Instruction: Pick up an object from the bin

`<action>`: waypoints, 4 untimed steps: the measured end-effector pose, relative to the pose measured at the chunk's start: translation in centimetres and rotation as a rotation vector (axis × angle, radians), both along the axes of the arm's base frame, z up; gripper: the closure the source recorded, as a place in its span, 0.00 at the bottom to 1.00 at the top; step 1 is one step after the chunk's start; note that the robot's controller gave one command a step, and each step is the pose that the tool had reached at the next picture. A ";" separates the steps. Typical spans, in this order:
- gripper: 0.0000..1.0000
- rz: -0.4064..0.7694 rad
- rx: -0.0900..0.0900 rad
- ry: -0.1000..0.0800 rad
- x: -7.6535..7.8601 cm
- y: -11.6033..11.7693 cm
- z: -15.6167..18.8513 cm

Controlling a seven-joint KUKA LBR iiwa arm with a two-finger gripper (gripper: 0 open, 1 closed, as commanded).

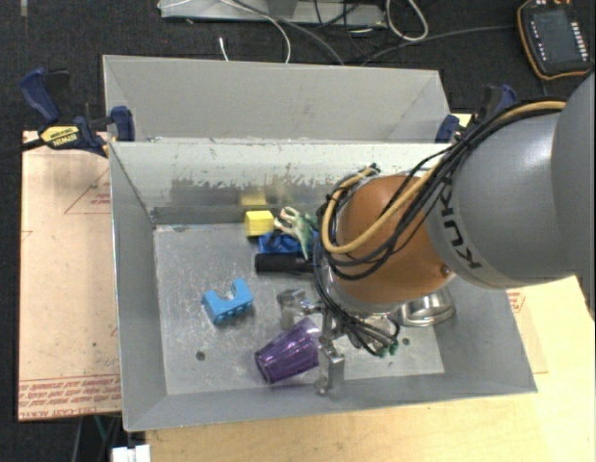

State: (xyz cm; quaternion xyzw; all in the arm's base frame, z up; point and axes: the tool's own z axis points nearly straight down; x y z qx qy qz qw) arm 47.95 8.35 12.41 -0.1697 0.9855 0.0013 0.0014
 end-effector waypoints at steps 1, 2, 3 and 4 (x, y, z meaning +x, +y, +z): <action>0.00 0.375 0.000 -0.014 1.6 0.7 -5.3; 1.00 0.210 0.003 -0.010 2.0 -0.1 -5.3; 1.00 0.210 0.003 -0.011 2.0 -0.1 -5.3; 1.00 0.210 0.004 -0.011 2.0 -0.1 -5.1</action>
Offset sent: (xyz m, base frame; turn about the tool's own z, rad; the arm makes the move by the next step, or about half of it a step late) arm 0.0190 -0.0035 -0.0541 -0.2086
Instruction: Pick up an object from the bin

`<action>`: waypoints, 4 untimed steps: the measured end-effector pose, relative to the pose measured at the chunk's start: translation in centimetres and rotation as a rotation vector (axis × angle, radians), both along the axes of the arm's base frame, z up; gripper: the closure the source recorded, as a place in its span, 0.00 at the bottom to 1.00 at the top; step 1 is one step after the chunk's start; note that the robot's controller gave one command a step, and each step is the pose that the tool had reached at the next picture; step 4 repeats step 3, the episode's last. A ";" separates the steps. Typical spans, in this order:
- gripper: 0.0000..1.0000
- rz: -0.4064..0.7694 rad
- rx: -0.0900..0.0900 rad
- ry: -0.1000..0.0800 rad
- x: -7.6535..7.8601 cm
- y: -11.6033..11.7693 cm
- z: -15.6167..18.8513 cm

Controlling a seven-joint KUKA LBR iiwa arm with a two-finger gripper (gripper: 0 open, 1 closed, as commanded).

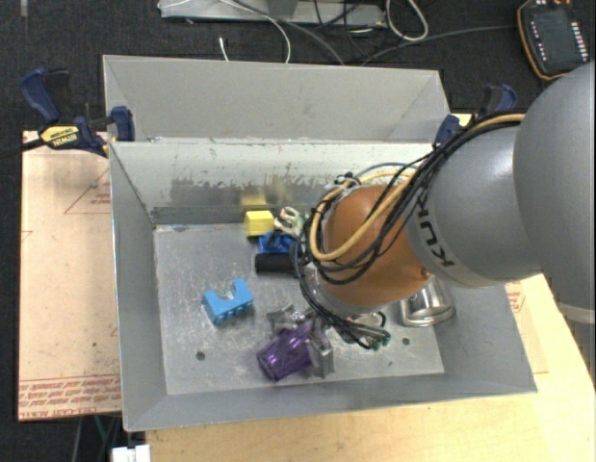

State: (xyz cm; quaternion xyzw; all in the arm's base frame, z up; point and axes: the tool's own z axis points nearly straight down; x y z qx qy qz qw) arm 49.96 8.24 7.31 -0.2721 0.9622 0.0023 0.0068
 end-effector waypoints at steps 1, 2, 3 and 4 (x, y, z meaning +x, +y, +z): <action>1.00 -0.002 -0.001 0.010 -0.3 0.0 3.8; 1.00 -0.003 0.000 0.013 -0.3 0.0 9.1; 1.00 -0.003 0.001 0.005 -0.1 0.1 11.5; 1.00 -0.003 0.001 0.005 -0.1 0.1 11.5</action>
Offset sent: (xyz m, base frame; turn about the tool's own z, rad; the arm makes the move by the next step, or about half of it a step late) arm -0.0034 -0.0003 0.1124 0.0013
